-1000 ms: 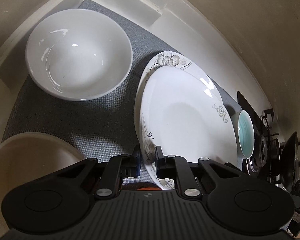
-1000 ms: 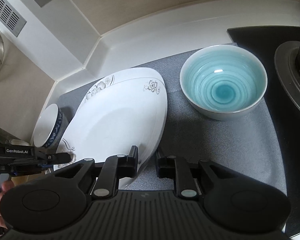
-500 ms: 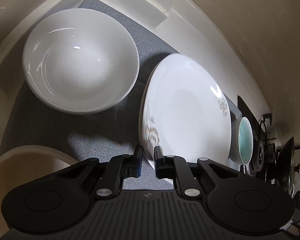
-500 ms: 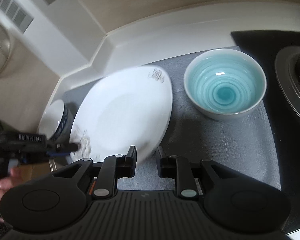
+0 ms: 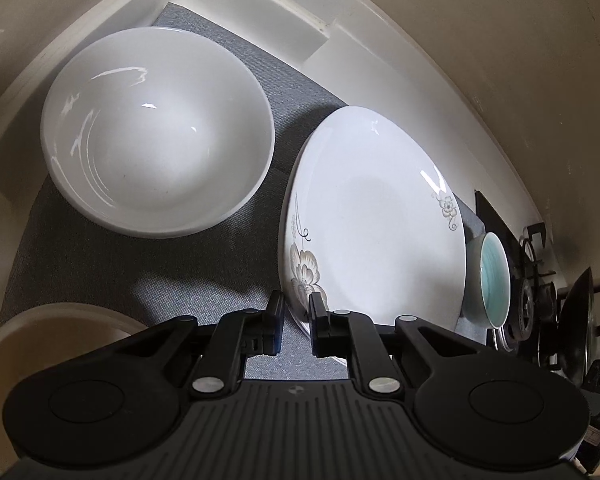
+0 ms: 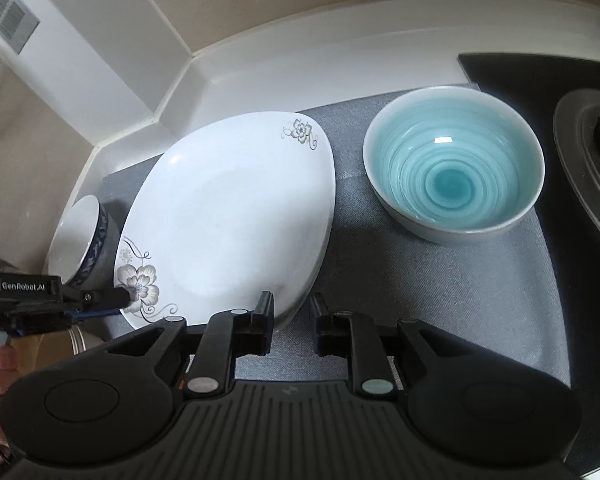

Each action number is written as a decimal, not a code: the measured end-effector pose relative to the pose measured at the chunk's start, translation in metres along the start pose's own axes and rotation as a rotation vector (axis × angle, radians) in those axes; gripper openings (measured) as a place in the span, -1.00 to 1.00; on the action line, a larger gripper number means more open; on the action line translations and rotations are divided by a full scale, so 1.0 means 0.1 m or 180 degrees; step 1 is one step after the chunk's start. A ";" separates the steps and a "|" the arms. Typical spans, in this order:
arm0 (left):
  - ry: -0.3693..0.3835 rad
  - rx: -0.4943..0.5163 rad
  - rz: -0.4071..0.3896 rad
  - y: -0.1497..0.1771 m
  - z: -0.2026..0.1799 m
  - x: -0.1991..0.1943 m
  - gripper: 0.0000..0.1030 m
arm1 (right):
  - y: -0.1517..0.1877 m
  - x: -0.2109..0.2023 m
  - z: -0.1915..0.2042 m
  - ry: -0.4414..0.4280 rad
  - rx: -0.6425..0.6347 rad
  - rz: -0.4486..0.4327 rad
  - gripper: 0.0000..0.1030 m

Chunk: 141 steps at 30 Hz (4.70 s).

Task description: Organize plates and bowls

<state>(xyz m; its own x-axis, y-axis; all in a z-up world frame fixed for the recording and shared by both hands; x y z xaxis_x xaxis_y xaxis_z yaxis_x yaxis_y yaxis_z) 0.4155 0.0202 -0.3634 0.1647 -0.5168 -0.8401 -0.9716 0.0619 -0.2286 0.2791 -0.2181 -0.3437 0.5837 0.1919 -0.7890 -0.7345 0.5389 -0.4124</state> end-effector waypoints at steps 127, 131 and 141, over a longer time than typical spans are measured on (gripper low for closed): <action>-0.1078 0.0335 -0.0037 -0.43 -0.71 0.40 -0.86 | -0.74 0.49 0.20 0.0029 -0.1374 -0.0124 -0.77; -0.1065 0.0486 -0.0084 -0.41 -0.76 0.44 -0.86 | -0.71 0.52 0.16 0.0080 -0.1363 -0.0148 -0.76; -0.1066 0.0802 -0.0340 -0.26 -0.68 -0.10 -0.08 | -0.78 0.35 0.11 0.0100 -0.1194 -0.0306 -0.35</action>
<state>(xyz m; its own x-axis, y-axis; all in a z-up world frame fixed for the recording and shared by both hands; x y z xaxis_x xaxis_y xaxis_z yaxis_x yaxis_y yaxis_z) 0.4276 -0.0340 -0.3152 0.3487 -0.2285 -0.9090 -0.8810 0.2510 -0.4010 0.3601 -0.2446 -0.3343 0.6494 0.1268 -0.7498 -0.7560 0.2146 -0.6184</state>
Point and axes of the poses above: each gripper's, at about its wrist camera, not at the fingertips, and x roughly the way its jaws point, z to its left, y to its underside, the point moved 5 cm from there along x, roughly the way its jaws point, and after that the axes turned 2 degrees about -y, right-handed, at the moved point
